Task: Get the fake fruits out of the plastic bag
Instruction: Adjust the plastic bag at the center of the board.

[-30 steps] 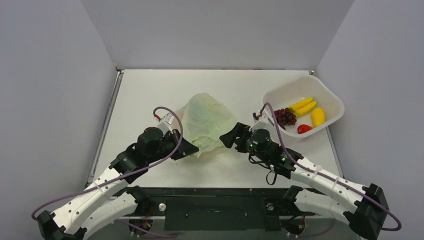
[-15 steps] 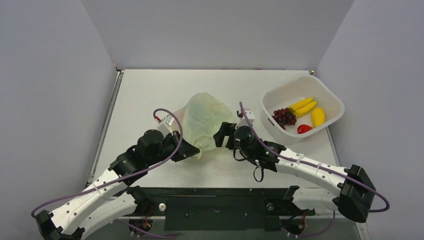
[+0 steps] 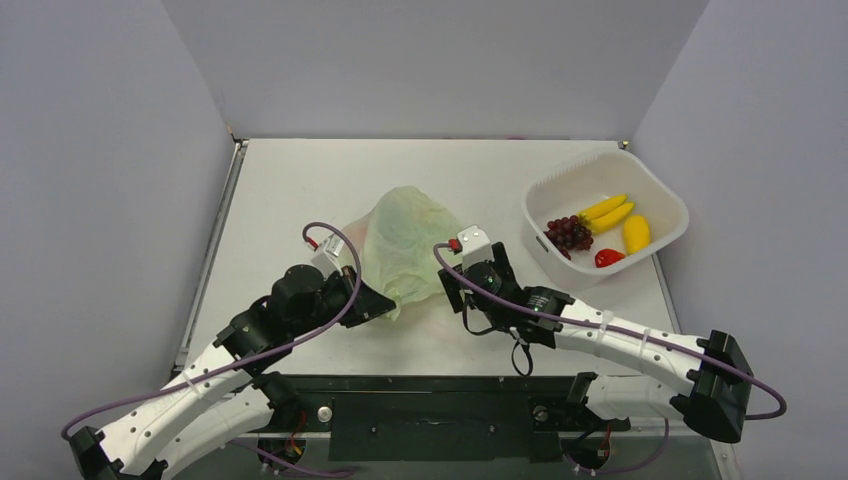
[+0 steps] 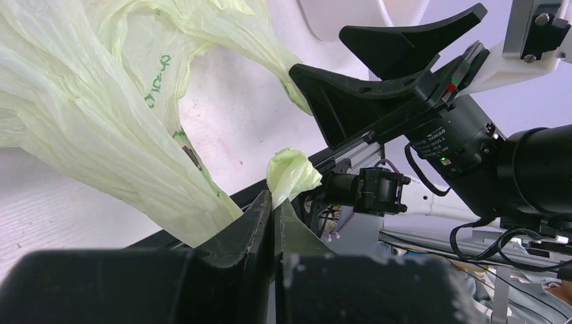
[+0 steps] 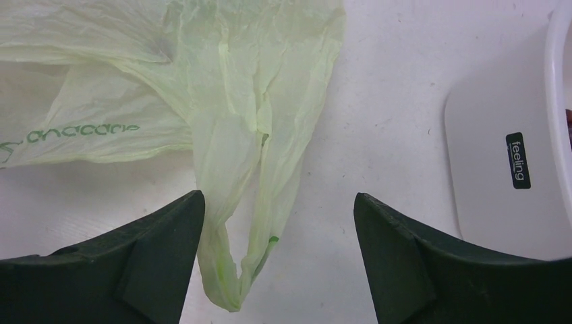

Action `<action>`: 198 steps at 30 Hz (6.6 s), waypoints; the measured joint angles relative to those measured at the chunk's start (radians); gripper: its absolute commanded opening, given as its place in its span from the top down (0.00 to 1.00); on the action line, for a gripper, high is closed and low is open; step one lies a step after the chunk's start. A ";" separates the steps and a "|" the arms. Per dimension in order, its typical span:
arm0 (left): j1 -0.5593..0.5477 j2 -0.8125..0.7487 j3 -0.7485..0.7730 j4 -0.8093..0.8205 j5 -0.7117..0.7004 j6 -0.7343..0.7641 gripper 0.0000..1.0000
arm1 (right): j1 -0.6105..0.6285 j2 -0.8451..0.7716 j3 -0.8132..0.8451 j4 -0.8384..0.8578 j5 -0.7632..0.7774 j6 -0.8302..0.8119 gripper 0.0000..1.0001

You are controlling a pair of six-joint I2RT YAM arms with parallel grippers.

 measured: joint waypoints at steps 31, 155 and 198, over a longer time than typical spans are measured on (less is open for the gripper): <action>0.000 -0.038 0.019 -0.116 0.002 0.069 1.00 | -0.102 0.297 0.240 -0.016 0.212 0.031 1.00; 0.099 0.821 0.520 -0.018 -0.173 0.996 1.00 | -0.236 0.070 -0.356 0.660 -0.475 0.647 0.19; 0.844 1.069 0.917 0.023 0.679 0.411 1.00 | -0.561 0.278 -0.034 0.543 -1.051 0.568 1.00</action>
